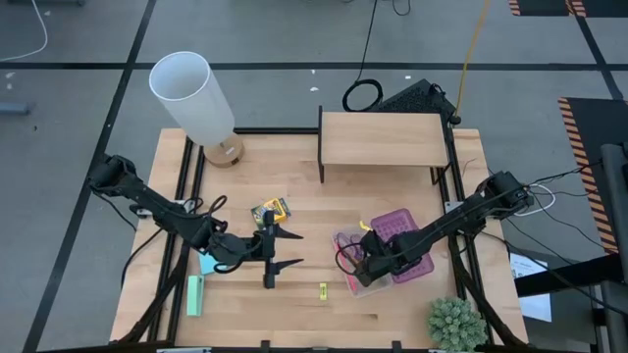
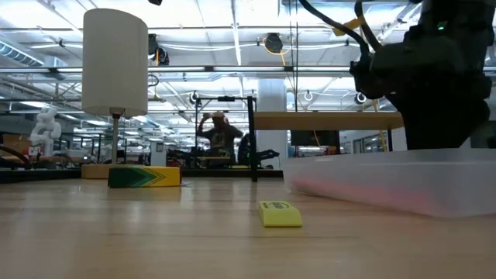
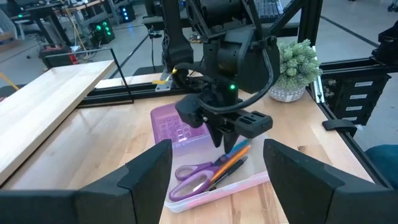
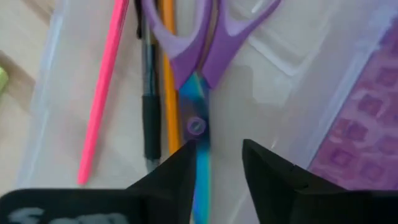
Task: Pack school essentials
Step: Put the yellow eraser into the purple supply box
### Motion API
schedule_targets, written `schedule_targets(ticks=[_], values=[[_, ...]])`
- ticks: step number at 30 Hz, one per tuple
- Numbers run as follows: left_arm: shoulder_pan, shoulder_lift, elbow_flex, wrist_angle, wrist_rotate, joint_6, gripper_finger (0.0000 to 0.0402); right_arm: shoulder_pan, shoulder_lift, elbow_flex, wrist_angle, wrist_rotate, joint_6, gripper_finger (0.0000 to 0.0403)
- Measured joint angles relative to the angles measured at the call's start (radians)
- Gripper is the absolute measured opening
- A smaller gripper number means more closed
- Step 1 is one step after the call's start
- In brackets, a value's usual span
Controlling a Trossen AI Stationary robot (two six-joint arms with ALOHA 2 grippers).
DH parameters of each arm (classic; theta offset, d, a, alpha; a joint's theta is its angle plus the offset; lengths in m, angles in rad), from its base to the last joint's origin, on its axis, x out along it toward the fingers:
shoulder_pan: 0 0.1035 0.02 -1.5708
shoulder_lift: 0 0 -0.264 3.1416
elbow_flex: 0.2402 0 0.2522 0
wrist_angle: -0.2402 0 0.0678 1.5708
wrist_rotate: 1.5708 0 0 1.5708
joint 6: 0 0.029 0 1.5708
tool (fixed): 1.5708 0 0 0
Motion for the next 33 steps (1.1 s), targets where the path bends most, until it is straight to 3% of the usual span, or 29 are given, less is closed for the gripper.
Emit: schedule_targets(ticks=[10, 17, 22, 26, 33], values=[[0.000, 0.000, 0.000, -0.026, 0.000, -0.006, 0.0257, 0.000, -0.078, 0.000, 0.030, 0.054, -0.108, 0.0186], [0.011, 0.000, 0.000, -0.221, -0.041, -0.109, 0.0257, 0.005, -0.239, 0.000, 0.064, 0.200, -0.422, 0.0181], [0.046, 0.000, 0.000, -0.416, -0.071, -0.296, 0.0257, 0.008, -0.316, -0.001, 0.062, 0.441, -0.689, 0.0179], [0.049, 0.000, -0.014, -0.549, -0.073, -0.512, 0.0257, 0.006, -0.350, -0.056, 0.169, 0.591, -0.868, 0.0178], [-0.063, 0.014, -0.118, -0.534, -0.059, -0.929, 0.0257, -0.012, -0.395, -0.254, 0.541, 0.605, -1.138, 0.0178]])
